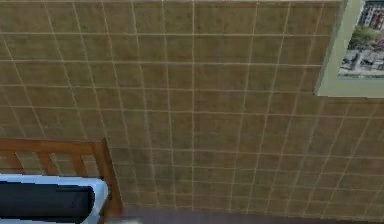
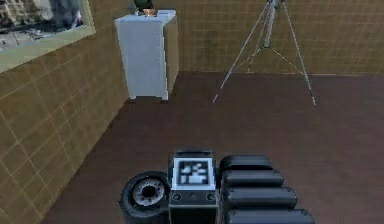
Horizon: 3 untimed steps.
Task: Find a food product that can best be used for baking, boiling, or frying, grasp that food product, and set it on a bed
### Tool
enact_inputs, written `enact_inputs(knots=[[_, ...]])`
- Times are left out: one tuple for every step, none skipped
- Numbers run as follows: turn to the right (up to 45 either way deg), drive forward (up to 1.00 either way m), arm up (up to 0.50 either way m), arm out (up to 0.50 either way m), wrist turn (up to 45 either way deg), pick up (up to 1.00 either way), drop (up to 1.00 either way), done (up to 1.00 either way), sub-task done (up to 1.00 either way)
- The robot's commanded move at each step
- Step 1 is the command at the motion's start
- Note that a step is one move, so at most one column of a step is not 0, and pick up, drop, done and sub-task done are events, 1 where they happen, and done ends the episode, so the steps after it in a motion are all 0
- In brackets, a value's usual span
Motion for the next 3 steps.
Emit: enact_inputs(knots=[[45.0, 0.0, 0.0, 0.0, 0.0, 0.0, 0.0, 0.0, 0.0], [45.0, 0.0, 0.0, 0.0, 0.0, 0.0, 0.0, 0.0, 0.0], [9.0, 0.0, 0.0, 0.0, 0.0, 0.0, 0.0, 0.0, 0.0]])
